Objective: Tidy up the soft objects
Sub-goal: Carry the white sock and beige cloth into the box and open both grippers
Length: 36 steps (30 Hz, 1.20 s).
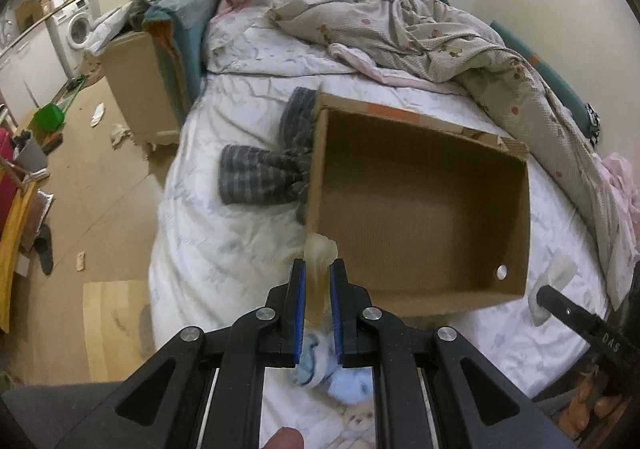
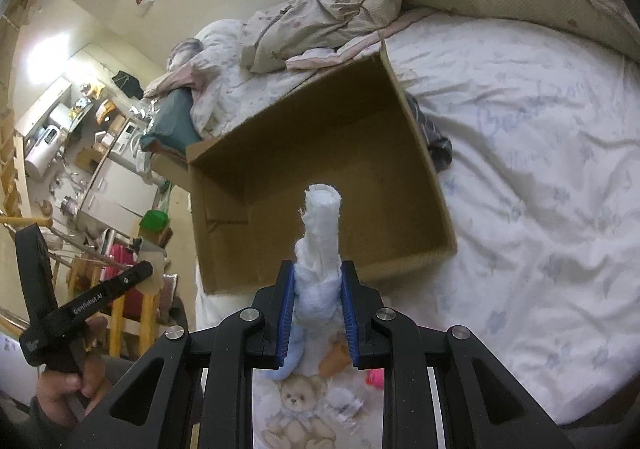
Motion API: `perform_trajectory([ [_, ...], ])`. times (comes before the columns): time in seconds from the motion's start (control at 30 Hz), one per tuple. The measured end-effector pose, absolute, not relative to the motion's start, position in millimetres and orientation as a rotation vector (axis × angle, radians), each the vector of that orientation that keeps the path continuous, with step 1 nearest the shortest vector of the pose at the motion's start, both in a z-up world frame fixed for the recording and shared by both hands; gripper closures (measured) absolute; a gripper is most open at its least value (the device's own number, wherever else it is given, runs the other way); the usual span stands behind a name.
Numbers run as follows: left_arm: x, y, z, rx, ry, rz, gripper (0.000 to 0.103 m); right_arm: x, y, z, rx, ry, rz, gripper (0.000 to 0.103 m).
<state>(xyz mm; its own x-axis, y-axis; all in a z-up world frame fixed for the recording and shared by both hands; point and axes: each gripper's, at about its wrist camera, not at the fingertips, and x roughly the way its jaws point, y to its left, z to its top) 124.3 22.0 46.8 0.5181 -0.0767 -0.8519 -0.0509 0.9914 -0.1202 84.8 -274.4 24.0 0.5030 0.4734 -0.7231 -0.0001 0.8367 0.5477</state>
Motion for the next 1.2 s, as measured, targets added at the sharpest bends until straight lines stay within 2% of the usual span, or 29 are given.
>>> perform_trajectory([
  [0.2, 158, -8, 32, -0.086, 1.041, -0.07, 0.092, 127, -271, 22, 0.481, 1.038, 0.314, 0.079],
  [0.37, 180, -26, 12, -0.058, 1.051, -0.095, 0.092, 151, -267, 1, 0.466, 1.067, 0.304, 0.079],
  [0.77, 192, -40, -32, -0.02, 1.094, -0.118, 0.09, 160, -255, -43, 0.424, 1.207, 0.27, 0.079],
  [0.87, 192, -42, -38, -0.024, 1.105, -0.117, 0.084, 161, -252, -52, 0.412, 1.241, 0.265, 0.079],
  [0.97, 191, -46, -40, -0.022, 1.109, -0.133, 0.083, 162, -246, -55, 0.38, 1.251, 0.264, 0.079],
  [1.13, 190, -51, -35, -0.004, 1.094, -0.143, 0.071, 165, -241, -56, 0.373, 1.251, 0.27, 0.079],
  [1.2, 190, -51, -35, -0.002, 1.095, -0.137, 0.059, 166, -240, -54, 0.368, 1.245, 0.274, 0.079],
])
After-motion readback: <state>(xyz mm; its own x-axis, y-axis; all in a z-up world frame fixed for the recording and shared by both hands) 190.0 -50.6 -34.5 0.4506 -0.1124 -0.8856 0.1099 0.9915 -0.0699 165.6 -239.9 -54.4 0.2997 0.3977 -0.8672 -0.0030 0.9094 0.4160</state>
